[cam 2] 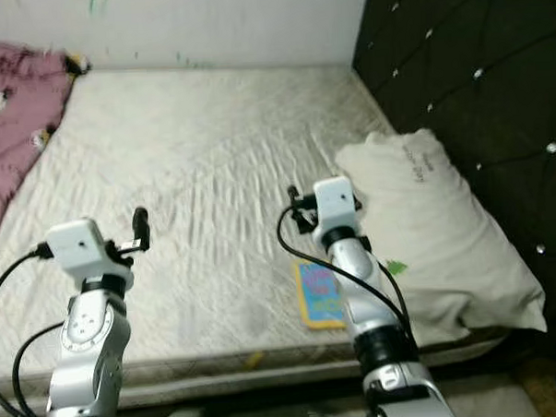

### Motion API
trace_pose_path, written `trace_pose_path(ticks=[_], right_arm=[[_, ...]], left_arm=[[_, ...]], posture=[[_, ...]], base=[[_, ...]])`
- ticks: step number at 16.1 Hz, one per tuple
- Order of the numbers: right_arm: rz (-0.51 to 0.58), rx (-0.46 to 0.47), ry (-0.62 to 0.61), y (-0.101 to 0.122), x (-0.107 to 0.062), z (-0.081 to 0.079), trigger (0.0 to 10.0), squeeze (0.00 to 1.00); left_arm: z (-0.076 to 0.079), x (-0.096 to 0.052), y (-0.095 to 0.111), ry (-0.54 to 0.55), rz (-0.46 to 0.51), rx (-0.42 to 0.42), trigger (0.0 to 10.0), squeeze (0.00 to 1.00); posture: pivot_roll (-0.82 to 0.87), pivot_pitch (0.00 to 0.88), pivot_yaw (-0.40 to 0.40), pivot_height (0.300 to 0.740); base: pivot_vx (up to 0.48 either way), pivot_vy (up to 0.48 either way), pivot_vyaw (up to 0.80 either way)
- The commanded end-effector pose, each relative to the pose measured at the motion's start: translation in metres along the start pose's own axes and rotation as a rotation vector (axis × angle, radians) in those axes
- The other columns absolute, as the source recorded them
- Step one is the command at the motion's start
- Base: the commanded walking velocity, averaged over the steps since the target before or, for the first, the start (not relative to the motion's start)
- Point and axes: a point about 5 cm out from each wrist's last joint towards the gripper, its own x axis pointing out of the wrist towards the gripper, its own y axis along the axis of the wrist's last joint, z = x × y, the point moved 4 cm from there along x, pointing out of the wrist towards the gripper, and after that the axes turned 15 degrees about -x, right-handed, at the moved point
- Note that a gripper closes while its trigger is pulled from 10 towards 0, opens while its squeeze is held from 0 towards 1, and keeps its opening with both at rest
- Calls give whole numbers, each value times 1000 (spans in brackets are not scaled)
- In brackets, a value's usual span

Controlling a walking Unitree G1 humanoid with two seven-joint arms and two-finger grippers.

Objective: Clean up the room

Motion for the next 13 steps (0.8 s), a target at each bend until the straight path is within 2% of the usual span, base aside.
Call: trace_pose_path(ticks=[1, 2, 4, 5, 7, 9, 13], right_arm=[[16, 9, 15, 9, 4, -5, 10000, 0], [29, 19, 21, 10, 4, -5, 10000, 0], [46, 29, 17, 13, 3, -4, 10000, 0], [37, 27, -6, 12, 3, 0, 10000, 0], [39, 15, 7, 13, 3, -2, 10000, 0], [41, 41, 34, 13, 3, -5, 10000, 0], [42, 53, 44, 14, 3, -6, 10000, 0]], left_arm=[[-7, 1, 5, 24, 19, 5, 10000, 0], [-6, 0, 6, 12, 26, -6, 10000, 0], [-6, 0, 8, 14, 37, 37, 10000, 0], [-2, 0, 8, -14, 34, 15, 10000, 0], [-3, 0, 7, -25, 20, -60, 10000, 0], [-3, 1, 8, 5, 32, -39, 10000, 0], [0, 1, 6, -12, 14, -45, 10000, 0]], posture=[[94, 0, -50, 740], [93, 0, -51, 740], [94, 0, -53, 740], [94, 0, -53, 740], [89, 0, -53, 740], [91, 0, -55, 740], [91, 0, -58, 740]], base=[[0, 480, 0], [0, 446, 0], [0, 0, 0], [0, 0, 0], [0, 0, 0], [0, 268, 0], [0, 470, 0]])
